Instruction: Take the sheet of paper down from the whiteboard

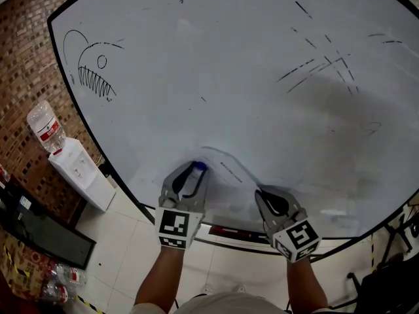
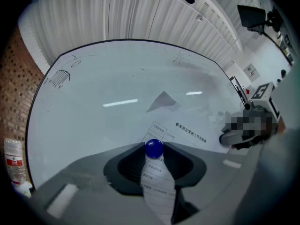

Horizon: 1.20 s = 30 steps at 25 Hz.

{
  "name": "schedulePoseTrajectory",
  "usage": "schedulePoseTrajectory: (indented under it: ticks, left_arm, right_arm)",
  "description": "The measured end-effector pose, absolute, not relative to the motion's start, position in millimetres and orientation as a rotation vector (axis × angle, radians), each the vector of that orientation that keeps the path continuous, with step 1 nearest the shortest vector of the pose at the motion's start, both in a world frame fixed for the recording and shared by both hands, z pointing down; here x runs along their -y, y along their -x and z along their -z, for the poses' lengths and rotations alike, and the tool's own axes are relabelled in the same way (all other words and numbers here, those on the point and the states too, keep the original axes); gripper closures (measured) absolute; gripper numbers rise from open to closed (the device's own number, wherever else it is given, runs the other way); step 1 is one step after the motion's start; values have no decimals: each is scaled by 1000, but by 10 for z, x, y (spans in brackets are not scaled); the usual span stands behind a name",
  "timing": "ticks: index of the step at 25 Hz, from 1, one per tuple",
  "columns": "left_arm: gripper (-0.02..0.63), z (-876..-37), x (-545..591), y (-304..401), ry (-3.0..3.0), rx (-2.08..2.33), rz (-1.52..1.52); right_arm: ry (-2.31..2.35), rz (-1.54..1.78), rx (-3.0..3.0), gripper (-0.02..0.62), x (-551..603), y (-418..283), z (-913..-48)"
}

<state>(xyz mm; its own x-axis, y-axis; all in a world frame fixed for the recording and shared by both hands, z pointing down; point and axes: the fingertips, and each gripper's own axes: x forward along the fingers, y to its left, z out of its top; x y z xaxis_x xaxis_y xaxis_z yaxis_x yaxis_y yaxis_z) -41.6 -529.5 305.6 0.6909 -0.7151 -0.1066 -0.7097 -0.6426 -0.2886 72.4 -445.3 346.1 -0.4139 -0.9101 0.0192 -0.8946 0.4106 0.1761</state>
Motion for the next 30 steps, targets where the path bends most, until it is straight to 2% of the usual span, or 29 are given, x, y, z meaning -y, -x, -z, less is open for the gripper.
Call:
schedulePoseTrajectory:
  ticks: [19, 30]
  left_arm:
    - [478, -3688, 5105, 1089, 2848, -1193, -26]
    - [477, -3914, 4998, 907, 2937, -1118, -11]
  right_arm:
    - [-1815, 309, 2459, 588, 3544, -1562, -3563]
    - [-1899, 229, 2401, 588, 3375, -1681, -3752]
